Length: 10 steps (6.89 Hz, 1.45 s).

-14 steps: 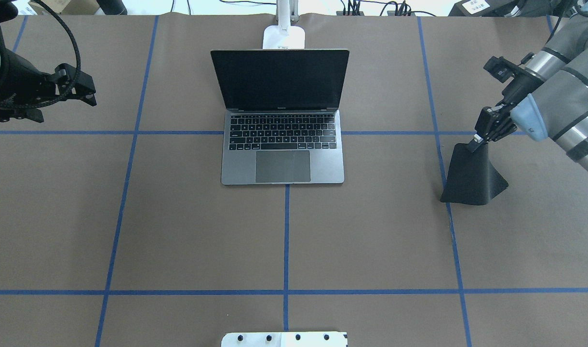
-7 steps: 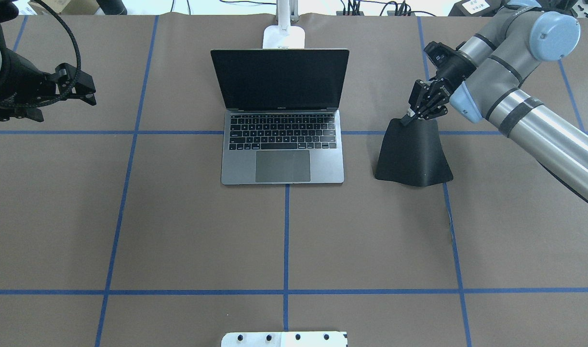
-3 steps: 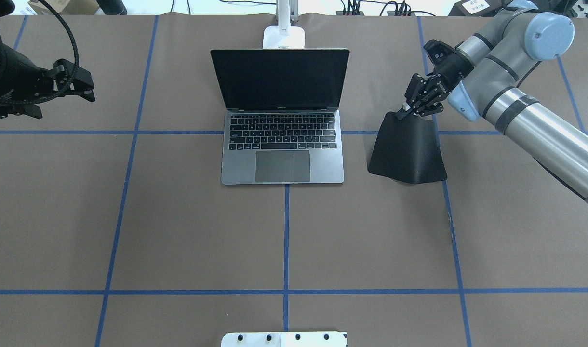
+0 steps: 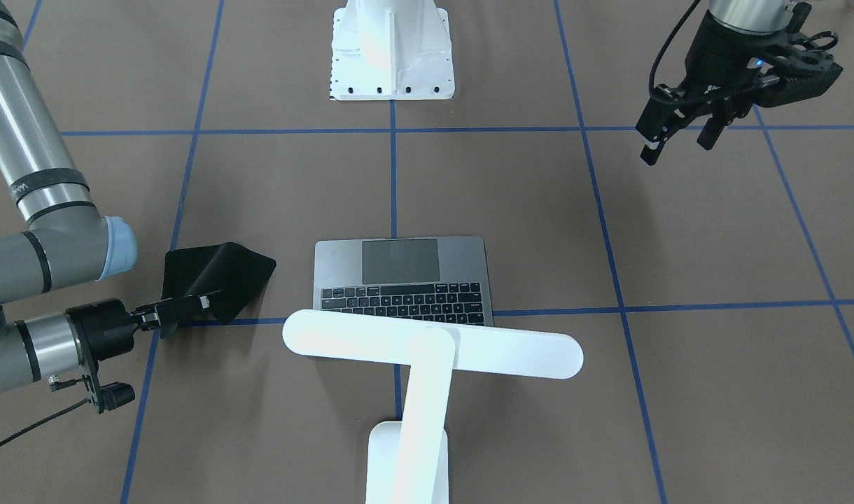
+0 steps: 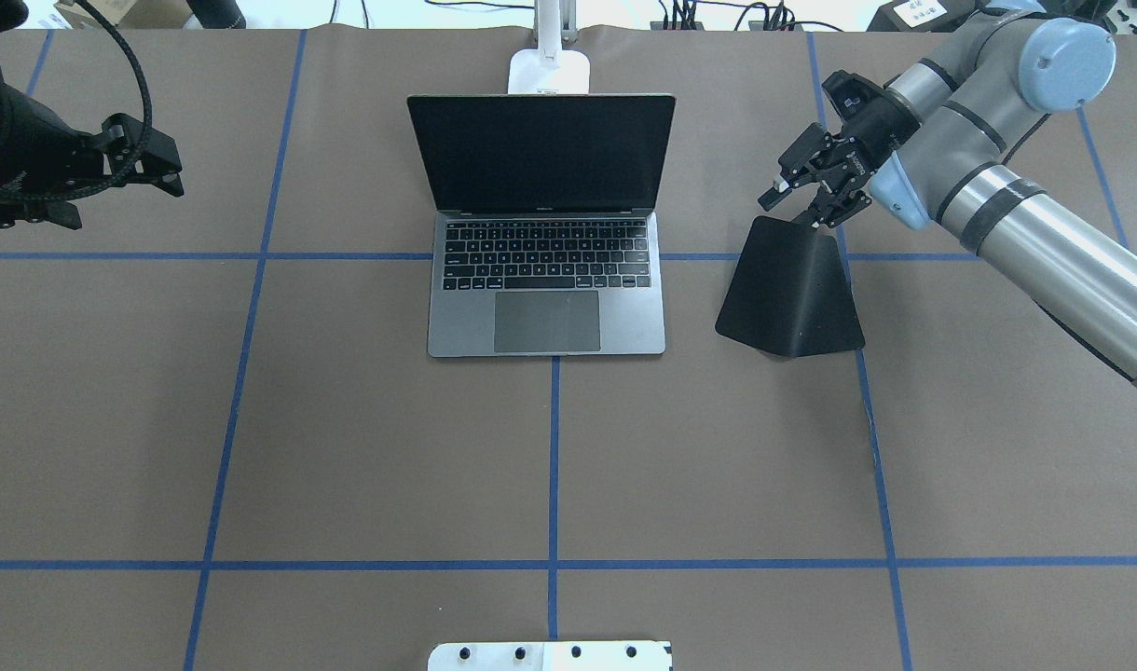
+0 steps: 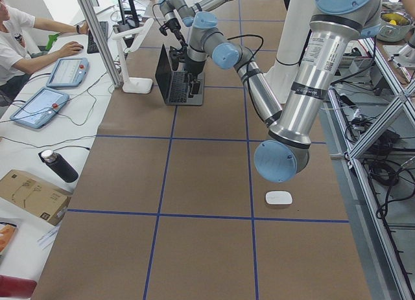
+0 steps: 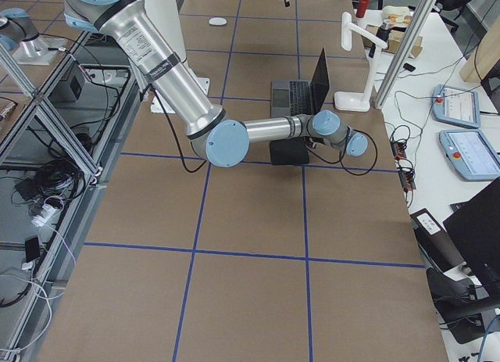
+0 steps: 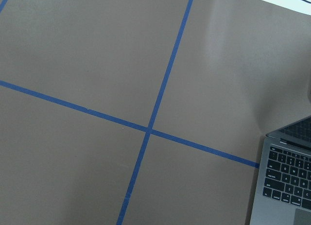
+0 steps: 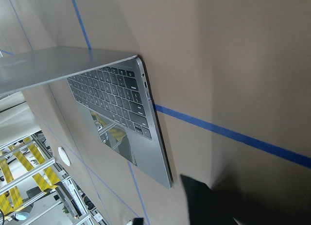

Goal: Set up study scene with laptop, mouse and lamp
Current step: 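Open the right gripper and lift it off the mouse pad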

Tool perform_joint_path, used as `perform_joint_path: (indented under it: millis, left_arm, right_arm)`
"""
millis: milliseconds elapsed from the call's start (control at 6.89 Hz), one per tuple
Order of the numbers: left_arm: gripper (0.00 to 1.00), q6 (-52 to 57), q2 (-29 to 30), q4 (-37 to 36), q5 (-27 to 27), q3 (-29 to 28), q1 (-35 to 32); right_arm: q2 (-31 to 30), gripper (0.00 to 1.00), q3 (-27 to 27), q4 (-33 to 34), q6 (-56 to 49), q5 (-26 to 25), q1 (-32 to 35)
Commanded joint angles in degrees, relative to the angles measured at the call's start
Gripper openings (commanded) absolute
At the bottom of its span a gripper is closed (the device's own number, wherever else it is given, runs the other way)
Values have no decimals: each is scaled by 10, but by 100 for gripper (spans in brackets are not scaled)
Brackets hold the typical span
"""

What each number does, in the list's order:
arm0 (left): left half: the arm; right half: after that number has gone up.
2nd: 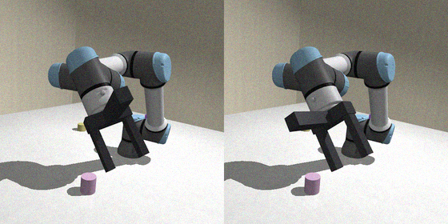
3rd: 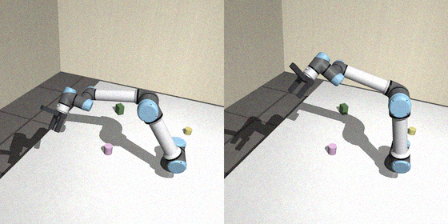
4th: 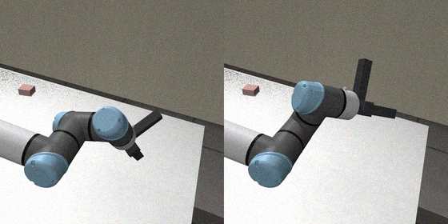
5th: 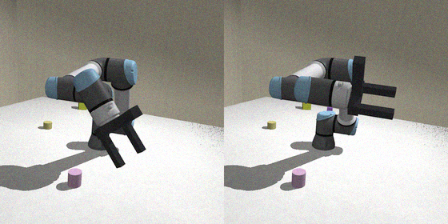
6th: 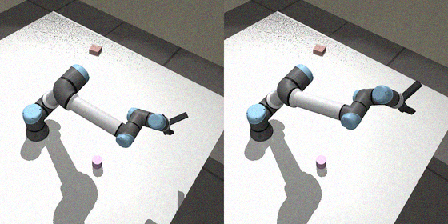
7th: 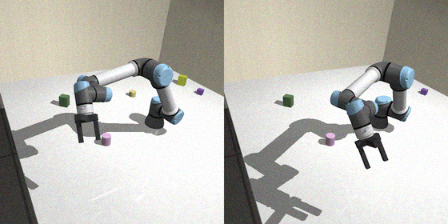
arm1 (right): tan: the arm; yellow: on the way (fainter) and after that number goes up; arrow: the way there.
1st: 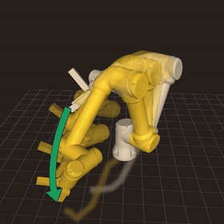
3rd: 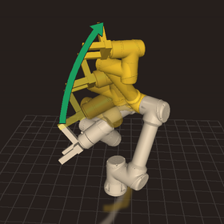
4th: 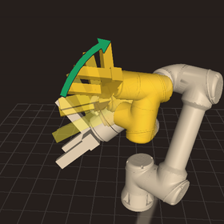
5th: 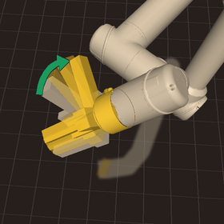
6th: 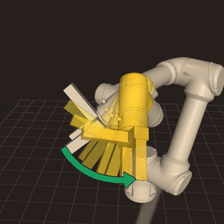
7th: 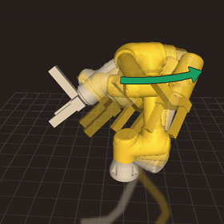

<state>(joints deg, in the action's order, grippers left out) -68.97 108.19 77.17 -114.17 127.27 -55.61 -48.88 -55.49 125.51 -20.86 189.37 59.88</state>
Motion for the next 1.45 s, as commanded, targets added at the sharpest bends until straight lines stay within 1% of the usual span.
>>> perform_joint_path:
  millis: [0,290,580,726,871,1016,1161,1306]
  left_arm:
    - [99,-5,-1,0,0,0,0]
    - [99,-16,-1,0,0,2,0]
    - [99,-16,-2,0,0,2,0]
    - [99,-10,-5,0,0,4,0]
    - [99,-6,-9,1,-1,6,0]
    - [99,-4,-9,3,-3,3,0]
    - [99,41,-10,0,-3,-2,0]
    - [99,91,-23,2,-4,-9,0]
  right_arm:
    - [14,98,0,1,0,25,2]
    - [26,98,2,2,0,35,8]
    - [20,98,2,1,-1,34,23]
    - [5,98,-5,0,-2,16,39]
    - [-30,98,-39,1,1,-38,46]
    - [-67,93,-85,0,29,-90,62]
    - [-84,93,-135,0,74,-175,80]
    - [-117,95,-179,0,80,-240,95]
